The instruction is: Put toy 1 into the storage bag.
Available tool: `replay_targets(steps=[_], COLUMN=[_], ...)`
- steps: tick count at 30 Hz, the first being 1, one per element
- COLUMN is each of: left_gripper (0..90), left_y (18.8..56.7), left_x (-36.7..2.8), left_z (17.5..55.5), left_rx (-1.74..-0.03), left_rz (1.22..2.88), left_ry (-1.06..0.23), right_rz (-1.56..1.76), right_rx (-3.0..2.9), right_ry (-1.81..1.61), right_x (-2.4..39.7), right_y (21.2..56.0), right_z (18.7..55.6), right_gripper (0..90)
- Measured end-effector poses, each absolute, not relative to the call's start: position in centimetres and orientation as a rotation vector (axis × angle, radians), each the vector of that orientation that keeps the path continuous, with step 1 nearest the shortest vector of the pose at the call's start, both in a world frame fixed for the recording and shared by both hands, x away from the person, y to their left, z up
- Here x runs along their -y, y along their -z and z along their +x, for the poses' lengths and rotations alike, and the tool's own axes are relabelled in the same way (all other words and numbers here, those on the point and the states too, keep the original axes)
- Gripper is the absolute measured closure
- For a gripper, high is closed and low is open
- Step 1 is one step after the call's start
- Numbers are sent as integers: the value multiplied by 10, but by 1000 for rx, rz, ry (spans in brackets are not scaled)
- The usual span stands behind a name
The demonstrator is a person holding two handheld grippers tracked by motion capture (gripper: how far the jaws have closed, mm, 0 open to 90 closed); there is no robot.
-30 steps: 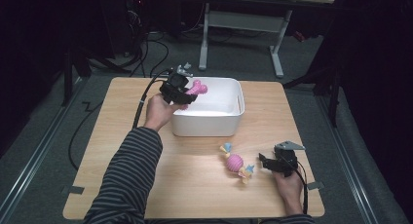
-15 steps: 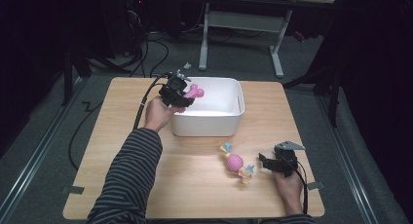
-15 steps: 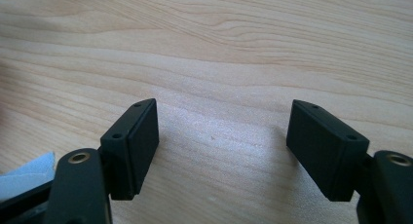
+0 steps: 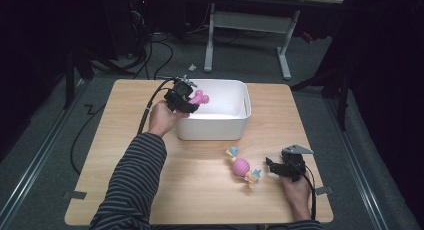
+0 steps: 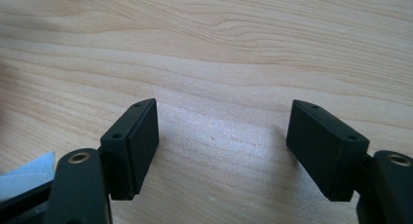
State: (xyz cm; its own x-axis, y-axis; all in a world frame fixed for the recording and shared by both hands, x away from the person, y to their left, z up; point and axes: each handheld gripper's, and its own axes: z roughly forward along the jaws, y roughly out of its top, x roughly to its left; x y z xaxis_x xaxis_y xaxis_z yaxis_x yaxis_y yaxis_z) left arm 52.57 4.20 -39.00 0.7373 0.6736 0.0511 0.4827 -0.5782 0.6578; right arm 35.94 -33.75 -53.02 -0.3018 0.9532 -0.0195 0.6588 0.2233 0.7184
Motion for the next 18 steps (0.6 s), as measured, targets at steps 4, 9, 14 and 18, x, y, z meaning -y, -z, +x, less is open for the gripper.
replay_targets(steps=[4,9,14,18], left_gripper=[579,576,573,555], left_y=[392,394,396,392], left_x=[-44,-44,-45,-48], left_z=[526,526,525,523], left_rx=[-876,-878,-879,-877], left_rz=[2310,2316,2311,2288], left_ry=[-389,-382,-378,-377], right_rz=[1482,1482,1482,1482], right_rx=[-2041,-2041,-2041,-2042], right_ry=[-848,-848,-848,-848], right_x=[337,337,337,337], right_y=[530,530,530,530], right_z=[359,359,359,359], right_gripper=[280,280,280,280])
